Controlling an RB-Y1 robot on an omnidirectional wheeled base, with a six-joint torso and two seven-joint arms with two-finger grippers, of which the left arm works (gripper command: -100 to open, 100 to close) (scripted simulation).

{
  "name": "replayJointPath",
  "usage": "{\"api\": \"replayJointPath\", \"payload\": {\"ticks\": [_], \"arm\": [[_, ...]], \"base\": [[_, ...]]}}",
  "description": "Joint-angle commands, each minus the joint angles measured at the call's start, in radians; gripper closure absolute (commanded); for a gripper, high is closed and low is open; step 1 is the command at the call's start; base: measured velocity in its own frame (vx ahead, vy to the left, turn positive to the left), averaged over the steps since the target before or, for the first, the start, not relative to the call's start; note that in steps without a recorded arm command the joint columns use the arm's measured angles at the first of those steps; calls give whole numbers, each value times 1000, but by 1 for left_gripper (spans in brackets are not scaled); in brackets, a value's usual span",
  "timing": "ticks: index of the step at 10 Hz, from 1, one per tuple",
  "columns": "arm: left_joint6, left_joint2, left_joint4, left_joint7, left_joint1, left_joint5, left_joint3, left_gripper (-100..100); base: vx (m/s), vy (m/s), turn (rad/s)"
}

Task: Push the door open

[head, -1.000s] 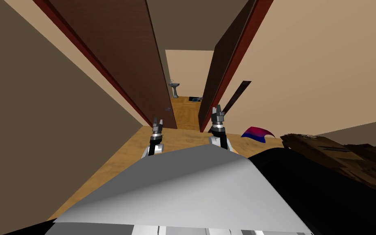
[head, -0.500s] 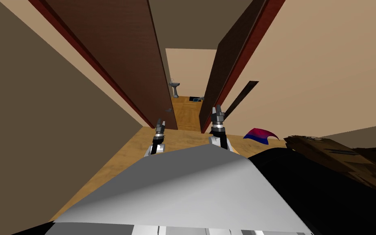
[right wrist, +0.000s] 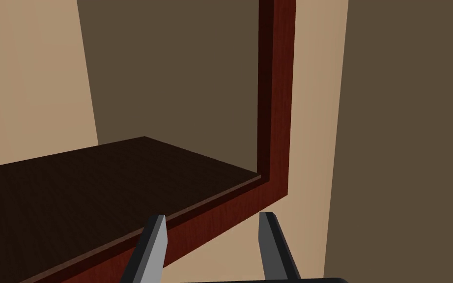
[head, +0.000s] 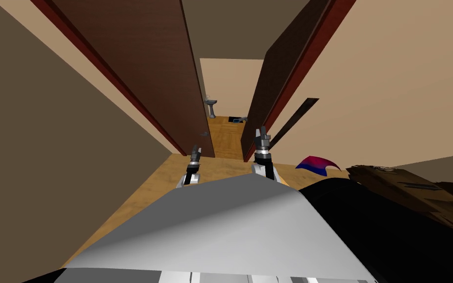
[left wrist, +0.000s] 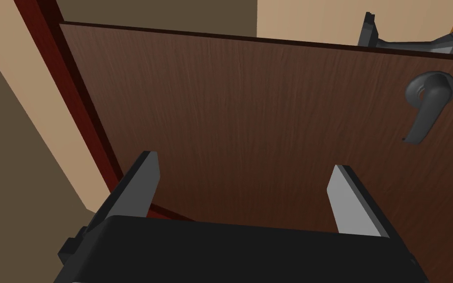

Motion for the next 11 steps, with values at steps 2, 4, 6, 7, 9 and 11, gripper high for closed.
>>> {"api": "replayJointPath", "payload": {"ticks": [2, 4, 6, 7, 9, 11], "arm": [[-13, 5, 77, 8, -26, 1, -10, -100], [-21, 8, 133, 14, -46, 2, -16, -100], [-28, 11, 190, 20, -67, 3, -23, -100], [-32, 12, 217, 23, -77, 3, -26, -100], [-39, 14, 270, 29, -97, 4, -33, -100], [-47, 17, 323, 35, -116, 5, -39, -100]], "base": [[114, 38, 3], [108, 53, 4], [98, 56, 2], [98, 45, 2], [99, 37, 3], [91, 36, 2]]}}
